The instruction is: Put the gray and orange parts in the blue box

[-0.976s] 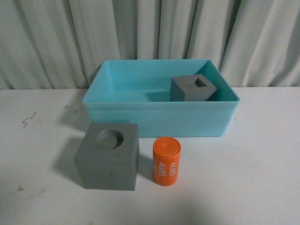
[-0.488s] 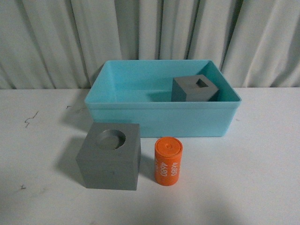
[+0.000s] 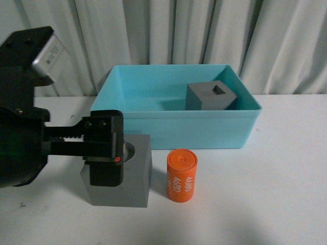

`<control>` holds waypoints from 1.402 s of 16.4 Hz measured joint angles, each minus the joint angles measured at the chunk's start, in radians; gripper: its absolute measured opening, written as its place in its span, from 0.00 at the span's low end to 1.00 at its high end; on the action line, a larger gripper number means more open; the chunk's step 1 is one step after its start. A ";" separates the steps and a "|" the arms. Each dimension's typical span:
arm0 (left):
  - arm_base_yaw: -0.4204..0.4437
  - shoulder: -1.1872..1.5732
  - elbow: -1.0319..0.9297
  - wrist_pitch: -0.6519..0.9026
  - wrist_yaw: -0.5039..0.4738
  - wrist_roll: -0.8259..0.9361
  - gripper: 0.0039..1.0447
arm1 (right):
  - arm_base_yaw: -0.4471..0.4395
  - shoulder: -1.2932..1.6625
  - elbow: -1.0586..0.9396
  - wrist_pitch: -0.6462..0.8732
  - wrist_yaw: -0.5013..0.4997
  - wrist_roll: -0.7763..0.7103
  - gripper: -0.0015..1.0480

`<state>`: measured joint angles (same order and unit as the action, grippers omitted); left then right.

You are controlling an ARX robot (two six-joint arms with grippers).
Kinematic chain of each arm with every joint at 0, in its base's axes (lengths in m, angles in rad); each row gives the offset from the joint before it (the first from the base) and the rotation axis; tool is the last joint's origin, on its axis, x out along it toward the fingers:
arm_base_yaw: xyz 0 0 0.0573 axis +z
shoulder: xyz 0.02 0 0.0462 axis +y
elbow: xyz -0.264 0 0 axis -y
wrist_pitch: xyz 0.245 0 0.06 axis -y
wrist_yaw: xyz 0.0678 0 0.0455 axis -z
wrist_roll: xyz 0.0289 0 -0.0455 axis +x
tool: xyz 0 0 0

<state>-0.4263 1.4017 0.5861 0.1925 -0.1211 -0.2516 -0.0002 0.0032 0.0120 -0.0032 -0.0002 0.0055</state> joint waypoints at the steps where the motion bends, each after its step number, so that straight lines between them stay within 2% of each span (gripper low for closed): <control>1: 0.006 0.044 0.023 0.016 0.000 0.016 0.94 | 0.000 0.000 0.000 0.000 0.000 0.000 0.94; 8: 0.077 0.251 0.110 0.073 0.010 0.109 0.94 | 0.000 0.000 0.000 0.000 0.000 0.000 0.94; 15: 0.117 0.347 0.160 0.080 0.035 0.181 0.94 | 0.000 0.000 0.000 0.000 0.000 0.000 0.94; 16: 0.119 0.348 0.160 0.080 0.037 0.182 0.91 | 0.000 0.000 0.000 0.000 0.000 0.000 0.94; 21: 0.109 0.341 0.159 0.066 0.062 0.173 0.34 | 0.000 0.000 0.000 0.000 0.000 0.000 0.94; 22: 0.109 0.327 0.157 0.044 0.065 0.171 0.26 | 0.000 0.000 0.000 0.000 0.000 0.000 0.94; 23: 0.108 0.313 0.153 0.034 0.066 0.165 0.22 | 0.000 0.000 0.000 0.000 0.000 0.000 0.94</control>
<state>-0.3180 1.7149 0.7391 0.2268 -0.0551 -0.0864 -0.0002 0.0032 0.0120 -0.0032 -0.0002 0.0055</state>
